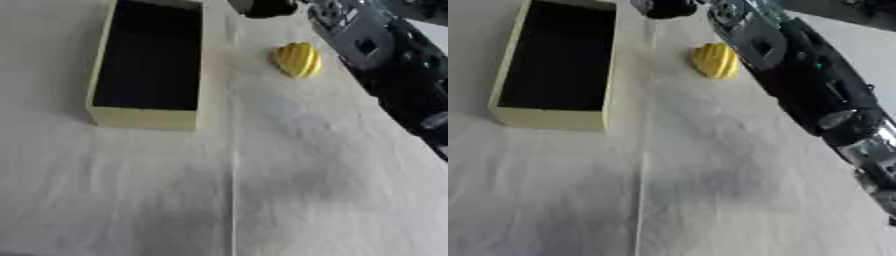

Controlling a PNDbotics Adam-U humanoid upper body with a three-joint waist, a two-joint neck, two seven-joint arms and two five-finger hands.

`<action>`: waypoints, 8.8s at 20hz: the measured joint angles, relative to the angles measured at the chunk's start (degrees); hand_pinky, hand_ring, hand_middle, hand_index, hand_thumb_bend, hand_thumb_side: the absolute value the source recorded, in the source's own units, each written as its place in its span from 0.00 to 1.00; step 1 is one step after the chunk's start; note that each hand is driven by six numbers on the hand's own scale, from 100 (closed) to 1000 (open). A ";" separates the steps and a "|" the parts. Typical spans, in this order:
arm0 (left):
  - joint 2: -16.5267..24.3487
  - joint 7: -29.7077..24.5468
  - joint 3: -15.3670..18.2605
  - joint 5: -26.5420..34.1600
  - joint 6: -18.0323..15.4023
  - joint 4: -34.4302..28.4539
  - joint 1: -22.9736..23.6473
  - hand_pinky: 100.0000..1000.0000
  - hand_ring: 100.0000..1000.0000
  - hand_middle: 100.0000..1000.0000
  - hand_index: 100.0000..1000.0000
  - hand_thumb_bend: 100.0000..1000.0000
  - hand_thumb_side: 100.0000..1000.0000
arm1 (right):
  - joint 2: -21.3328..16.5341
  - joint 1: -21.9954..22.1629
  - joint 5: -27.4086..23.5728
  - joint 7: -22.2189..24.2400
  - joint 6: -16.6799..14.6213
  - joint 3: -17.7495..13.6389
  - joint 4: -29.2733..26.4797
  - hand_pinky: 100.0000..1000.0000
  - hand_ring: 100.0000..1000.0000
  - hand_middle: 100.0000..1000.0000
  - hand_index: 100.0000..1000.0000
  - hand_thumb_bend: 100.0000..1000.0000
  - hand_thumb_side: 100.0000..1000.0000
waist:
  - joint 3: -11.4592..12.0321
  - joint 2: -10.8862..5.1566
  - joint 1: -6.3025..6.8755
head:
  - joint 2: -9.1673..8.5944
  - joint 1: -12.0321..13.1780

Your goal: Pick up objects on the table and place them in the box.

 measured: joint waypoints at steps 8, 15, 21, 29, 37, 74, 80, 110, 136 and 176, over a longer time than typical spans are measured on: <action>-0.27 -1.05 0.00 0.66 0.45 0.00 0.01 0.75 0.74 0.65 0.84 0.00 0.56 | 2.76 -0.05 8.11 0.25 -1.32 2.18 4.42 0.75 0.64 0.09 0.58 0.00 0.08 | 0.14 0.00 -0.11 | -0.22 -0.20; -0.74 -1.23 0.02 0.67 1.13 0.00 0.51 0.75 0.74 0.64 0.84 0.00 0.57 | 3.77 0.01 14.11 2.01 -2.84 2.90 5.09 0.79 0.80 0.70 0.85 0.00 0.23 | 0.09 0.00 -0.17 | -0.23 -0.12; -0.76 -1.44 0.02 0.67 1.78 0.00 0.62 0.75 0.74 0.64 0.84 0.00 0.57 | 3.84 0.01 16.77 3.53 -3.81 2.75 3.03 0.85 0.87 0.73 0.91 0.02 0.11 | -0.23 0.00 -0.17 | -0.23 0.09; -0.96 -1.39 0.07 0.63 2.28 0.00 1.13 0.75 0.74 0.64 0.84 0.00 0.57 | 2.85 1.02 10.24 4.36 -1.93 0.20 -3.93 0.86 0.86 0.60 0.88 0.00 0.00 | -1.51 -0.07 0.20 | -0.19 0.87; -0.75 0.14 1.17 -0.32 2.26 0.00 2.77 0.75 0.74 0.64 0.84 0.00 0.57 | -4.03 10.92 -6.89 4.13 2.98 -7.78 -16.08 0.87 0.87 0.56 0.86 0.00 0.00 | -4.81 -0.36 1.05 | 0.13 4.28; -0.12 0.80 1.46 -3.41 3.46 0.00 3.72 0.74 0.74 0.64 0.84 0.00 0.56 | -9.15 29.81 -11.40 5.61 -0.33 -18.01 -8.63 0.91 0.90 0.66 0.90 0.00 0.07 | -8.12 2.75 0.29 | -2.21 7.75; -0.11 0.64 1.44 -3.43 3.29 0.00 3.01 0.74 0.74 0.64 0.84 0.00 0.56 | -8.76 28.57 -11.34 6.95 -1.19 -17.96 -8.07 0.92 0.91 0.66 0.90 0.00 0.15 | -6.96 3.72 -0.47 | -3.11 6.73; -0.21 -0.09 1.43 -4.65 3.41 0.00 2.66 0.72 0.73 0.63 0.83 0.00 0.56 | -7.32 25.87 -4.65 10.12 -1.84 -18.42 -3.38 0.92 0.91 0.68 0.84 0.00 0.20 | -3.70 6.89 -2.42 | -4.83 4.63; -0.74 0.06 1.43 -3.82 4.73 0.00 2.46 0.71 0.72 0.62 0.82 0.00 0.56 | -6.76 28.95 -6.34 0.51 -1.20 -17.62 -6.88 0.79 0.71 0.01 0.35 0.00 0.11 | -3.75 6.22 -2.42 | -3.11 5.01; -2.28 -1.99 -2.27 4.74 3.77 0.00 -2.30 0.73 0.73 0.63 0.83 0.00 0.57 | -5.54 6.46 -26.49 7.77 0.46 -5.47 -14.80 0.80 0.69 0.00 0.31 0.00 0.18 | 2.50 -0.54 -2.46 | -1.23 -2.58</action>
